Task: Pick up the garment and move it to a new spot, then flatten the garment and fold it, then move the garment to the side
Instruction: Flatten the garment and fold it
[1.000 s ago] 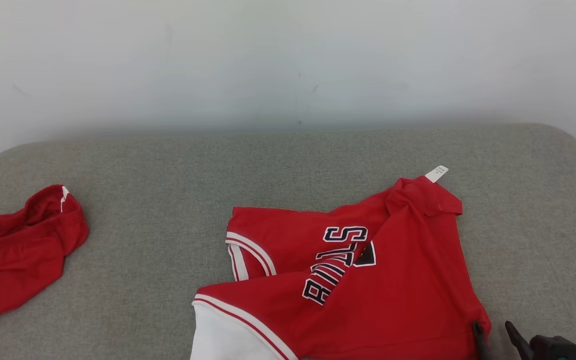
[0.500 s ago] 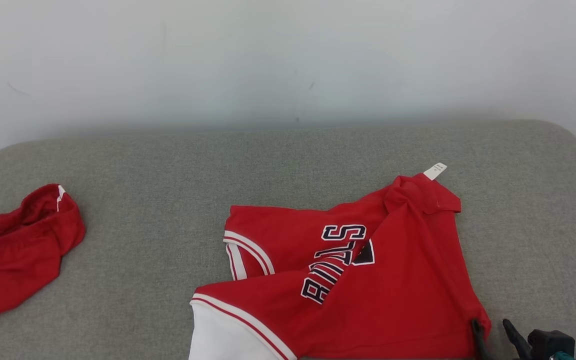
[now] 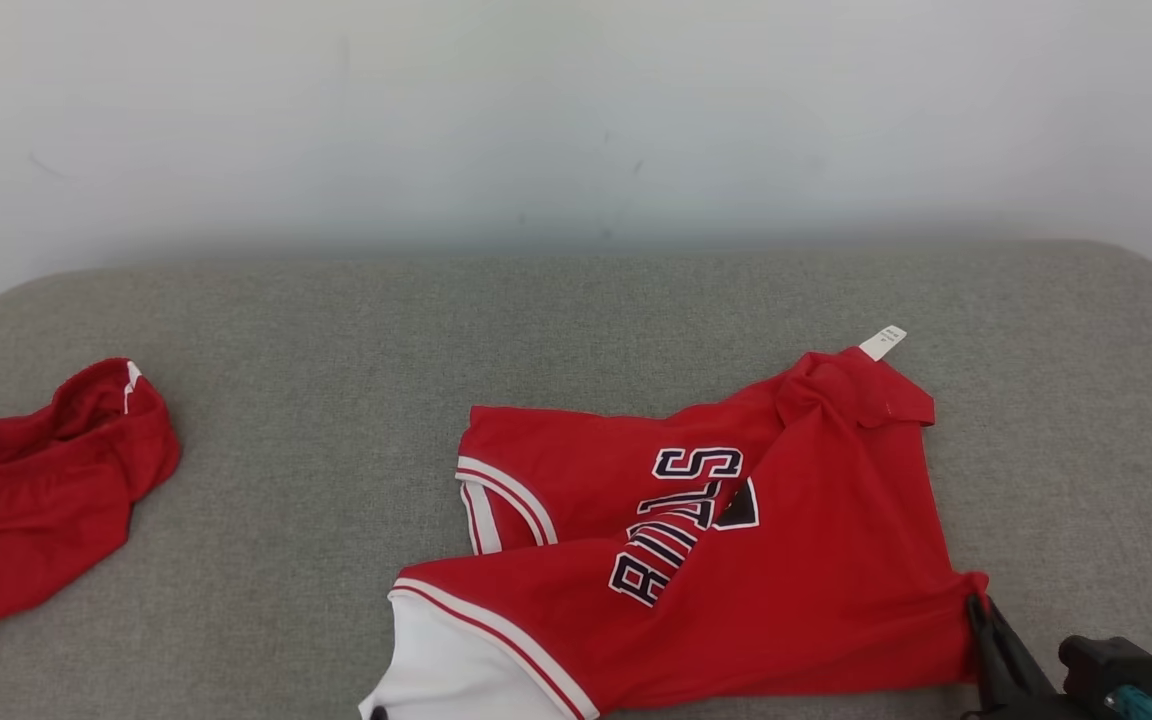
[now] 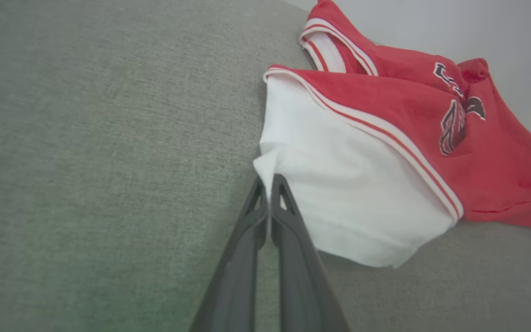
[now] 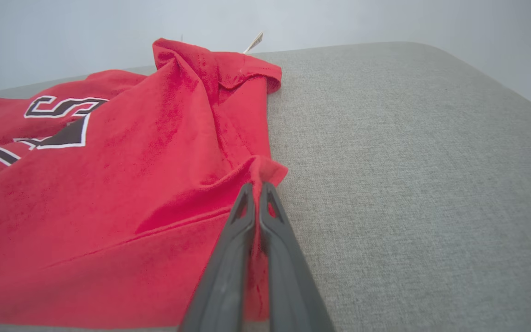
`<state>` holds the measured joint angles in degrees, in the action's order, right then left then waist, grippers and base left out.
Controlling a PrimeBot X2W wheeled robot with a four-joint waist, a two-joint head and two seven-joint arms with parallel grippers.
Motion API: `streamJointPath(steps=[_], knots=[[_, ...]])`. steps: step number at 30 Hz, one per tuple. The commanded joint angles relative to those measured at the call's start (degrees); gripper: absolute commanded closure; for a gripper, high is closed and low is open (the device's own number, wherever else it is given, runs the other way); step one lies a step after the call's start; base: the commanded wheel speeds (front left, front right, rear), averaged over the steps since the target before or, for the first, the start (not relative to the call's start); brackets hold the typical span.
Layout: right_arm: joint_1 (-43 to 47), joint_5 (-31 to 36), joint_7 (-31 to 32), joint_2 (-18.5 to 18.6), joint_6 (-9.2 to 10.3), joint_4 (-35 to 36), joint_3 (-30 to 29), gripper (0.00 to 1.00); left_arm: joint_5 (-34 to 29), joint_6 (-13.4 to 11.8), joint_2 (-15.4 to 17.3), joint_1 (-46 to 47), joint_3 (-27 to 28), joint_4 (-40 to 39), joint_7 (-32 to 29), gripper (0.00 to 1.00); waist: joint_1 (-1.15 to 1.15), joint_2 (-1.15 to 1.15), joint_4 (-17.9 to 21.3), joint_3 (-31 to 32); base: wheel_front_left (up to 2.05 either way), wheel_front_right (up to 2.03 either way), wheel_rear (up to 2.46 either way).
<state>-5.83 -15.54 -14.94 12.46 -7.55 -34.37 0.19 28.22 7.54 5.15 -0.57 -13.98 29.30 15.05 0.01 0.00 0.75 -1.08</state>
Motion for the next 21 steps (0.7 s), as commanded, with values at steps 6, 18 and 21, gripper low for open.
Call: streamJointPath(steps=[6,18,21], knots=[[4.51,0.51,-0.27,-0.23,0.14,8.65,-1.63,1.0,-2.5,-0.11,0.16,-3.98,3.41,-9.86,0.1,1.0,-0.01,0.0,0.08,-0.78,0.0,0.0,0.0],[-6.53,-0.12,5.93,2.26,0.14,18.87,1.28,1.0,-1.65,-0.11,6.09,10.75,-0.86,-17.85,-0.94,1.0,-0.01,0.0,0.86,-4.03,0.0,0.0,0.0],[-14.75,-2.29,9.06,3.64,0.14,19.31,1.88,1.0,0.53,-0.11,10.18,20.37,-3.25,-18.84,-3.97,1.0,-0.01,0.0,1.3,-6.59,0.0,0.0,0.0]])
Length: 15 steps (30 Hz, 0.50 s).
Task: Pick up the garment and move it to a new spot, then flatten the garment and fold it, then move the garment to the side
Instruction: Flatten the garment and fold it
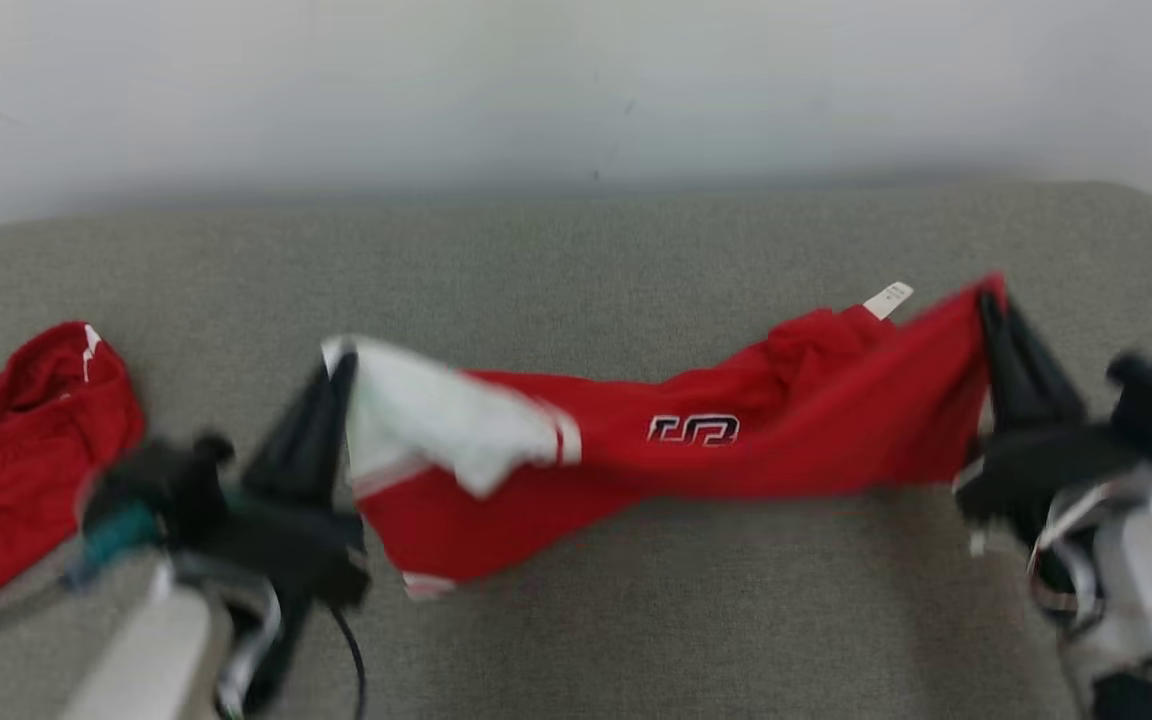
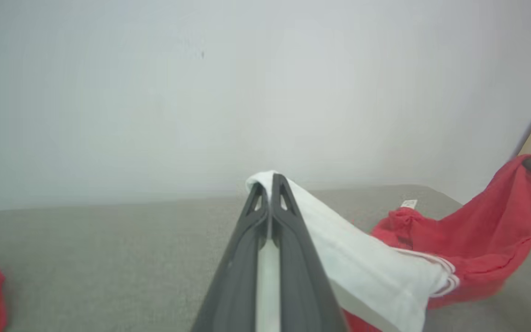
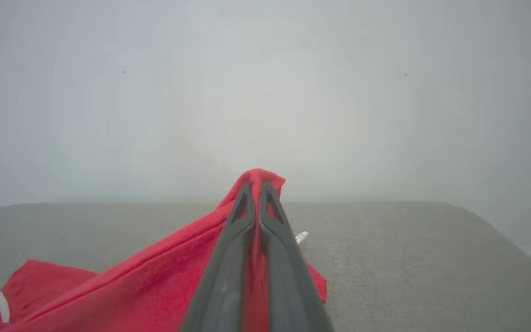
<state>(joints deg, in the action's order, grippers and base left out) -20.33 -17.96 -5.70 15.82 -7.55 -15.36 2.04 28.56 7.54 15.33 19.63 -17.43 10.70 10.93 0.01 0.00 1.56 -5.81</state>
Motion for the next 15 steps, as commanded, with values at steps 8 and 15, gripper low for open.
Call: streamJointPath(steps=[8,15], knots=[[-28.21,-3.53,6.16,4.18,0.14,-7.7,1.83,1.0,8.0,-0.11,8.89,32.08,-5.01,3.63,-8.83,1.0,-0.01,0.0,1.17,-12.47,0.0,0.0,0.0],[-53.11,-8.2,10.78,3.06,0.14,-18.33,1.73,1.0,12.7,-0.11,11.14,58.62,-6.75,13.66,-12.52,1.0,-0.01,0.0,2.38,-20.97,0.0,0.0,0.0]])
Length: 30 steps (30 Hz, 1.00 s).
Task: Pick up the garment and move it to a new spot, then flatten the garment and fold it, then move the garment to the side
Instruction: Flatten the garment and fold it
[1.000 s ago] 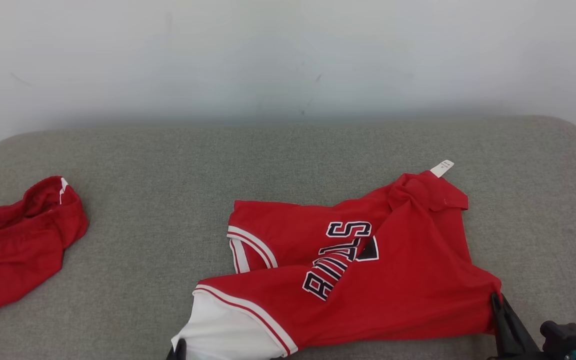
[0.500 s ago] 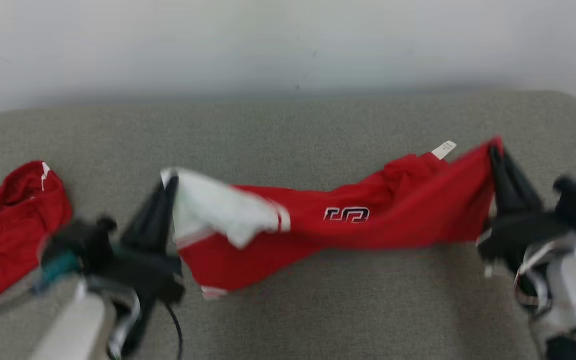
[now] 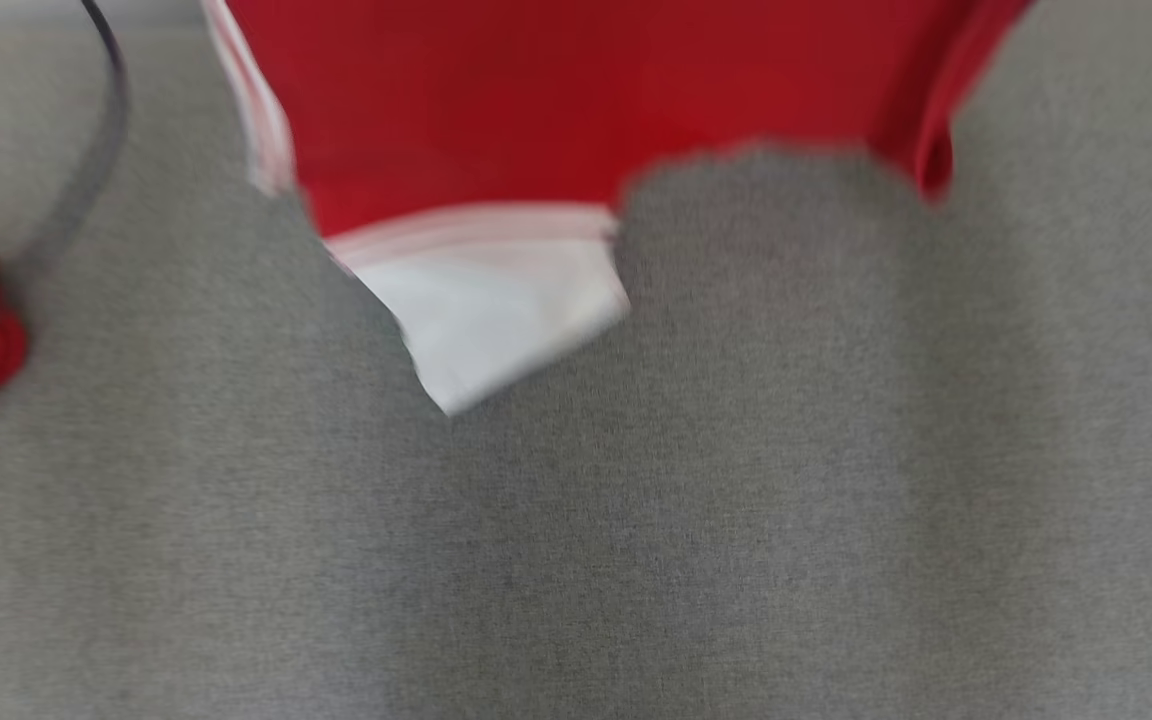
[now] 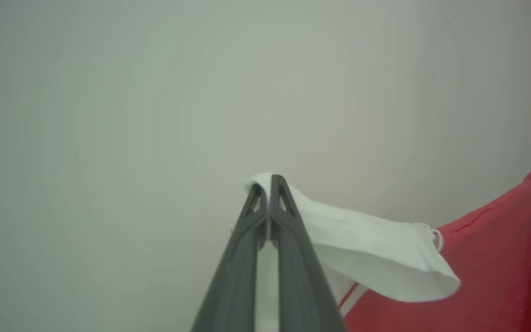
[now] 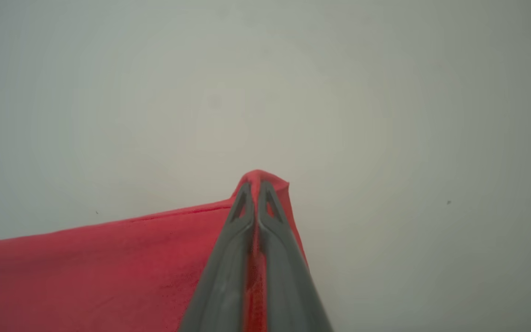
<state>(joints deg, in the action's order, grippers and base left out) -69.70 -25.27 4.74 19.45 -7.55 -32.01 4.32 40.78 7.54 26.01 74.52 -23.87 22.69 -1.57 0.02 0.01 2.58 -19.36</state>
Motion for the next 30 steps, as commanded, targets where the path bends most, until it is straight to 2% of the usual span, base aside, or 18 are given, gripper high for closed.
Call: streamJointPath(steps=[1,5,13,20,30], knots=[[-3.74,-0.88,0.35,-0.58,0.14,-1.68,-0.56,1.0,0.48,-0.11,0.46,3.73,-0.31,1.66,-0.03,1.0,-0.02,-0.01,1.36,-7.42,0.0,0.0,0.0],[-17.31,-0.6,0.55,-0.86,0.14,-8.86,-0.14,1.0,1.55,-0.11,-0.22,18.93,-1.07,9.13,0.25,1.0,-0.02,-0.01,2.4,-9.89,0.0,0.0,0.0],[-28.72,-0.17,-0.78,-1.49,0.14,-16.37,1.5,1.0,1.83,-0.11,-1.26,33.78,-5.56,19.34,2.78,1.0,-0.02,-0.01,3.82,-11.28,0.0,0.0,0.0],[-30.18,-1.77,-2.41,0.22,0.14,-18.97,4.12,1.0,5.14,-0.12,-1.57,37.31,-9.6,23.79,5.16,1.0,-0.02,-0.01,4.0,-12.45,0.0,0.0,0.0],[-26.57,-5.95,-3.39,2.18,0.14,-19.02,8.43,1.0,10.95,-0.12,0.18,34.77,-15.68,24.38,9.11,1.0,-0.02,-0.01,3.42,-13.43,0.0,0.0,0.0]])
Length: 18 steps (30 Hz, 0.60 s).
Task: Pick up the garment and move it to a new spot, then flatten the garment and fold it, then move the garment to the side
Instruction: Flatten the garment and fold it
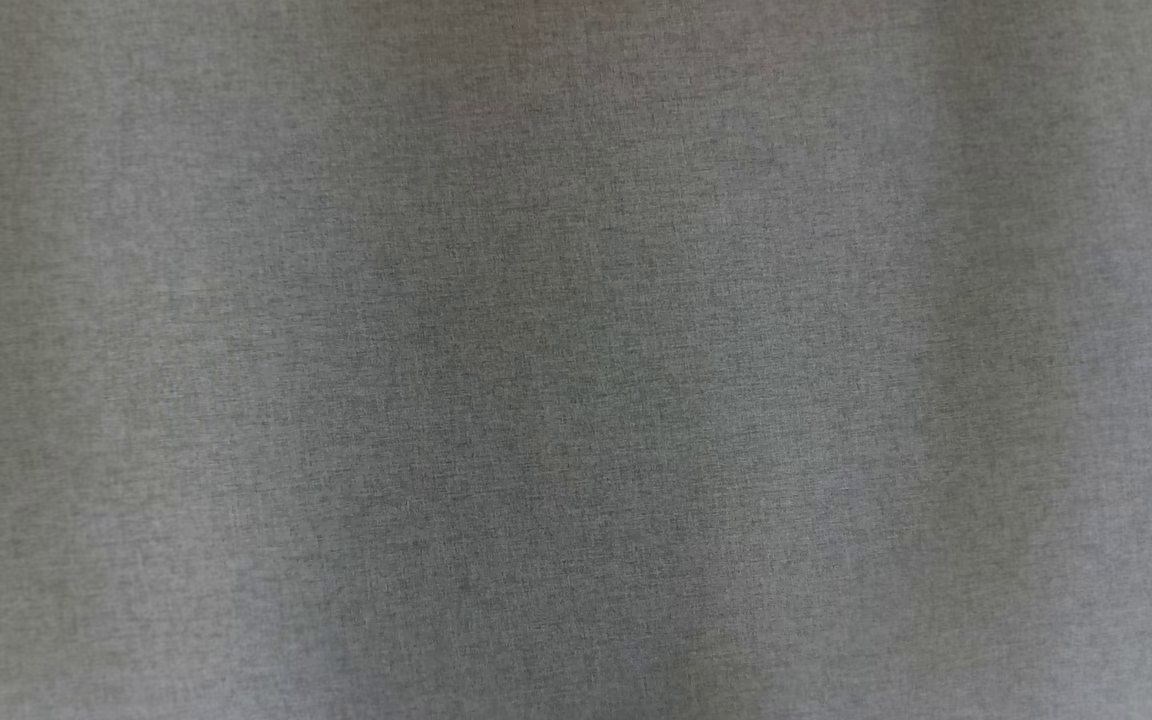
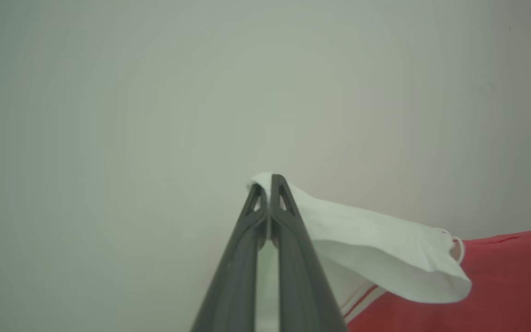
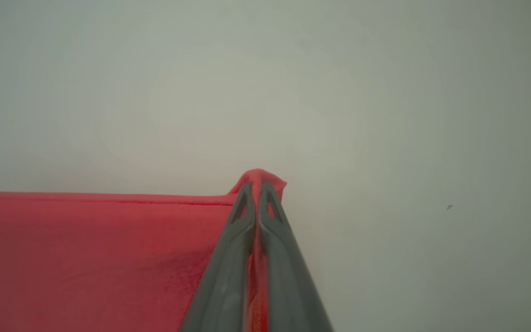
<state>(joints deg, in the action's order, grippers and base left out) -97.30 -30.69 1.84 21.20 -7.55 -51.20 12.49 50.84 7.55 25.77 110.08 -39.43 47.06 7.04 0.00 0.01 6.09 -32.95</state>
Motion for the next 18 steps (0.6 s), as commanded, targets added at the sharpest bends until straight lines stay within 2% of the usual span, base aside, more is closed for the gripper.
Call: streamJointPath(steps=[1,7,13,14,18], knots=[[1.84,-1.12,-0.79,0.61,0.14,0.61,0.69,1.0,1.3,-0.13,0.67,-1.42,-0.52,-0.1,1.21,1.0,0.0,-0.01,-0.14,0.38,0.0,0.0,0.0],[10.55,-5.19,-3.19,1.39,0.14,4.66,4.82,1.0,4.75,-0.13,2.74,-10.06,-2.15,-3.13,5.86,1.0,0.0,-0.01,-0.3,3.96,0.0,0.0,0.0],[25.05,-10.61,-4.95,4.92,0.14,13.66,8.9,1.0,7.97,-0.75,5.31,-26.5,0.47,-11.78,8.06,1.0,0.0,-0.01,-1.12,9.77,0.0,0.0,0.0],[25.05,-10.61,-4.95,4.92,0.14,13.66,8.9,1.0,7.97,-0.75,5.31,-26.5,0.47,-11.78,8.06,1.0,0.0,-0.01,-1.12,9.77,0.0,0.0,0.0],[36.86,-13.43,-5.97,7.85,0.14,21.79,9.3,1.0,8.43,-4.47,7.24,-41.06,5.49,-22.27,8.17,1.0,0.0,-0.01,-1.81,13.08,0.0,0.0,0.0]])
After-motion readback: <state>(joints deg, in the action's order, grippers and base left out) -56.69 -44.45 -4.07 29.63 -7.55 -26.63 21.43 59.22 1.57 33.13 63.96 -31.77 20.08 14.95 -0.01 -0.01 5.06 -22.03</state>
